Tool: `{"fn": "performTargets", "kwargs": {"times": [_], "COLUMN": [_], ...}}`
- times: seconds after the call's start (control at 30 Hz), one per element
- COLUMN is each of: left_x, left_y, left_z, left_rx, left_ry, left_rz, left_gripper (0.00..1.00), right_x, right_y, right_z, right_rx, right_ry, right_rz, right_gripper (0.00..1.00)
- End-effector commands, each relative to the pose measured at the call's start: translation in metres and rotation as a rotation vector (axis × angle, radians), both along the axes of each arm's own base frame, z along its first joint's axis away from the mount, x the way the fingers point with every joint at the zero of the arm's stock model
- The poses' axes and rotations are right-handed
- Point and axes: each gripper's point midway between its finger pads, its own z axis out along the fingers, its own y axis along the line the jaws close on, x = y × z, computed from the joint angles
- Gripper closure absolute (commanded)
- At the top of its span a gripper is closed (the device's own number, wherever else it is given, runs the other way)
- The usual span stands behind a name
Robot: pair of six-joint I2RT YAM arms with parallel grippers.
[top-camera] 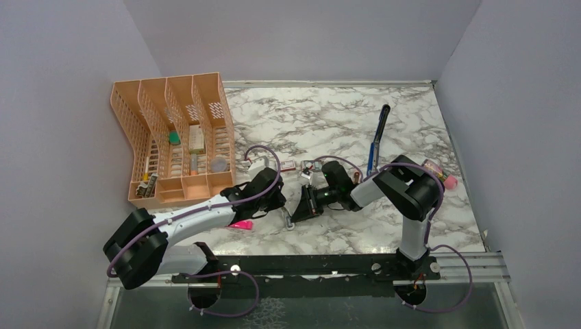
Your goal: Load the staples into the stapler
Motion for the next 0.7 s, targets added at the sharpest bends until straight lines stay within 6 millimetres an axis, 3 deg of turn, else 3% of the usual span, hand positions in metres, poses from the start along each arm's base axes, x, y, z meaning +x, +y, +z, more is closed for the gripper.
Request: {"fn": "performTargets", "kwargs": {"times": [0.0,0.3,0.47,0.67], "left_x": [0.007,0.023,0.032,0.042], "left_y": [0.005,0.028,0.028,0.005], "left_z": [0.008,0.028,0.028,0.021], "left_rx": [0.065,0.214,0.285,0.325], "left_ry": [-0.036,-0.108,-0.119,-0.080], "left_rz": [0.007,0.047,0.031,-0.054], "left_gripper": [0.90,0.91,0.91,0.91], "right_x": [0.010,0.028,0.068,0.118], "right_y": [-0.002,-0.013,-0.038,-0.079], "right_z": [-0.010,0.003,0.007,0.031], "right_rx": [-0.052,-0.093,-0.298,-0.571], "right_ry": [-0.048,-0.096,-0.230,-0.383], "right_rz": [-0.057,-0.161,-0.336,-0.561], "right_gripper": [0.74,0.47,0.47,0.53]}}
